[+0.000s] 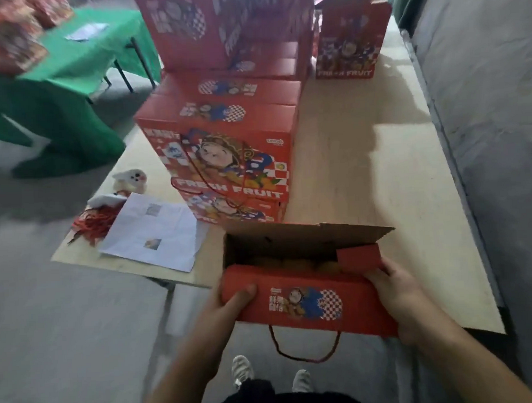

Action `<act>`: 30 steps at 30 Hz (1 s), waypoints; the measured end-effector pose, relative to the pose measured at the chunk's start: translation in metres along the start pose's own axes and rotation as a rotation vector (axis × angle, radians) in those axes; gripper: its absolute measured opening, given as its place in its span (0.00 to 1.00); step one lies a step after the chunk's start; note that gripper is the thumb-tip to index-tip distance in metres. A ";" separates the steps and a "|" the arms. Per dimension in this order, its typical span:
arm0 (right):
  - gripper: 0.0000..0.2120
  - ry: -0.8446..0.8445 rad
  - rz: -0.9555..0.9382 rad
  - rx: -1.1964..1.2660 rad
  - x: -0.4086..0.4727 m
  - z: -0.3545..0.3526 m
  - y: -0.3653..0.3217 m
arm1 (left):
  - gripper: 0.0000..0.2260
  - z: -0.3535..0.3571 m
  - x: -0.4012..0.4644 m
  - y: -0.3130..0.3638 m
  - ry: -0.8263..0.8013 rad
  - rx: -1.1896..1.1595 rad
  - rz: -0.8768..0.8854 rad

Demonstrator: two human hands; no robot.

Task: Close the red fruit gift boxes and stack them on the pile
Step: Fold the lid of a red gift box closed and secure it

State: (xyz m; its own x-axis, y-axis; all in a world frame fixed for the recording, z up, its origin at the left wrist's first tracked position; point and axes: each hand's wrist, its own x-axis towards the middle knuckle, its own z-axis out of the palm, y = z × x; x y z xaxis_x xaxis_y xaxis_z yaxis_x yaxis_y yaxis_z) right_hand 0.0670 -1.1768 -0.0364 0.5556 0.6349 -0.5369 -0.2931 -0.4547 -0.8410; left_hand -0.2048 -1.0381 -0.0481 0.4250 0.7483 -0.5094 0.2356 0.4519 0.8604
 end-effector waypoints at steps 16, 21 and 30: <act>0.10 -0.100 -0.128 0.033 0.013 0.328 -0.060 | 0.32 -0.304 0.028 0.050 0.216 -0.046 0.133; 0.09 -0.141 -0.083 0.140 0.026 0.438 -0.085 | 0.29 -0.411 0.058 0.088 0.171 -0.016 0.172; 0.10 0.025 -0.134 0.187 0.076 0.562 -0.120 | 0.31 -0.530 0.169 0.166 0.033 0.053 0.134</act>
State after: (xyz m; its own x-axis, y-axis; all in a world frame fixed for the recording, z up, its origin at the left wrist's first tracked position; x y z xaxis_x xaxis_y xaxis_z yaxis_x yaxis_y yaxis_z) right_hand -0.2926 -0.7227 -0.0139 0.6172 0.6653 -0.4200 -0.3536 -0.2423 -0.9035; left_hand -0.5567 -0.5793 0.0007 0.4268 0.8160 -0.3899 0.2251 0.3217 0.9197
